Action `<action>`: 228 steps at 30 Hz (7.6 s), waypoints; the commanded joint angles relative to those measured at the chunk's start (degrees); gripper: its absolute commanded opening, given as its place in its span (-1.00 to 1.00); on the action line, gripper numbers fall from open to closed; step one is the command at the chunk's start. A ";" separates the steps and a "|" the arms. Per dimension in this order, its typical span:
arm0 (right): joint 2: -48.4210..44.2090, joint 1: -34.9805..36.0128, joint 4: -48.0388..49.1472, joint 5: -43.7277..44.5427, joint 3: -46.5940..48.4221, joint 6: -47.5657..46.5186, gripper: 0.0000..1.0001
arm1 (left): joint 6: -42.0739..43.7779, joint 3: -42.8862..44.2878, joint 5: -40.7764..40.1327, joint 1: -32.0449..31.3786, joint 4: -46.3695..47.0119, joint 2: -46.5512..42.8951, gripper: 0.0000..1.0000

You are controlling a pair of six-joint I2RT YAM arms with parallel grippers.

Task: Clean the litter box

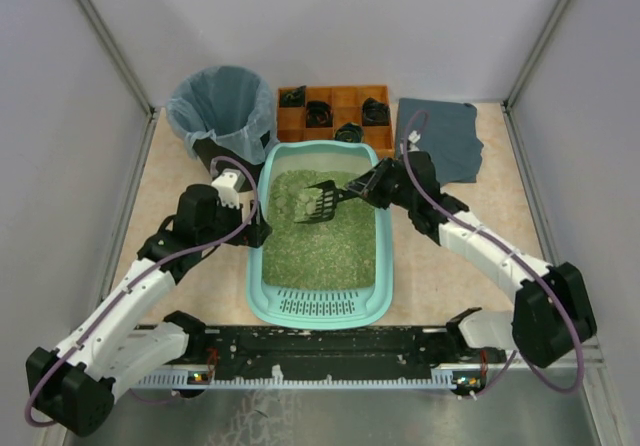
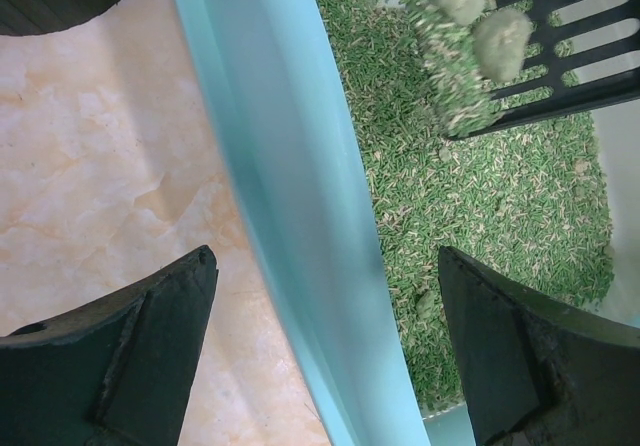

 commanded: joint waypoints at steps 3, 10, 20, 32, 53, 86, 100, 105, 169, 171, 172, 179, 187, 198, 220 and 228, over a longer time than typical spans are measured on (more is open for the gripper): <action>-9.66 -5.36 8.36 -3.63 -6.85 5.07 -1.00 | 0.25 -0.41 0.08 -0.24 1.29 -0.33 0.92; -14.87 -7.75 18.69 -8.69 -14.85 10.71 -1.00 | 0.19 -0.37 0.25 -0.29 1.28 -0.14 0.92; -19.29 -12.12 26.28 -11.24 -22.10 16.59 -1.00 | 0.26 -0.38 0.48 -0.23 1.20 0.18 0.93; -14.60 -11.11 29.84 -18.86 -19.01 15.52 -1.00 | 0.27 -0.21 0.86 -0.24 1.12 0.42 0.93; -24.84 -13.25 18.78 -10.66 -22.61 12.96 -1.00 | -11.87 25.14 -13.86 -0.30 -3.88 0.68 1.00; -25.64 -12.31 24.28 -7.83 -25.89 15.81 -1.00 | -21.87 65.29 -6.33 -0.29 7.69 14.67 1.00; -28.38 -12.62 18.14 -8.40 -24.26 14.56 -1.00 | -24.61 63.35 -0.35 -0.33 11.57 14.83 1.00; -25.71 -10.23 19.41 -10.03 -21.75 12.97 -1.00 | -24.07 60.60 -0.57 -0.37 13.49 13.16 1.00; 17.78 1.18 8.86 8.82 38.24 10.14 -1.00 | 3.55 -1.99 -11.54 -0.35 -0.89 -19.14 1.00; 20.91 1.51 9.46 9.31 41.44 9.46 -1.00 | 3.30 -1.82 -11.96 -0.39 -1.23 -19.08 1.00; 22.97 1.75 9.81 9.43 43.00 9.27 -1.00 | 3.20 -1.78 -12.31 -0.32 -1.26 -19.01 1.00; 34.22 3.79 7.80 7.25 58.26 4.11 -1.00 | 2.05 -1.43 -16.04 -0.31 -2.15 -17.80 1.00; 45.92 5.95 0.81 4.91 75.50 -6.50 -1.00 | 1.56 -1.26 -17.29 -0.34 -2.92 -16.76 1.00; 50.85 8.35 -0.85 1.98 84.84 -28.45 -1.00 | 2.97 -1.34 -13.07 -0.32 -2.49 -15.63 1.00; 47.30 16.22 4.81 6.42 80.35 -63.36 -1.00 | 3.40 -1.08 -12.20 -0.38 -2.32 -14.25 1.00; 42.77 16.74 6.07 10.08 78.60 -54.63 -1.00 | 3.69 -1.17 -11.24 -0.37 -2.08 -14.31 1.00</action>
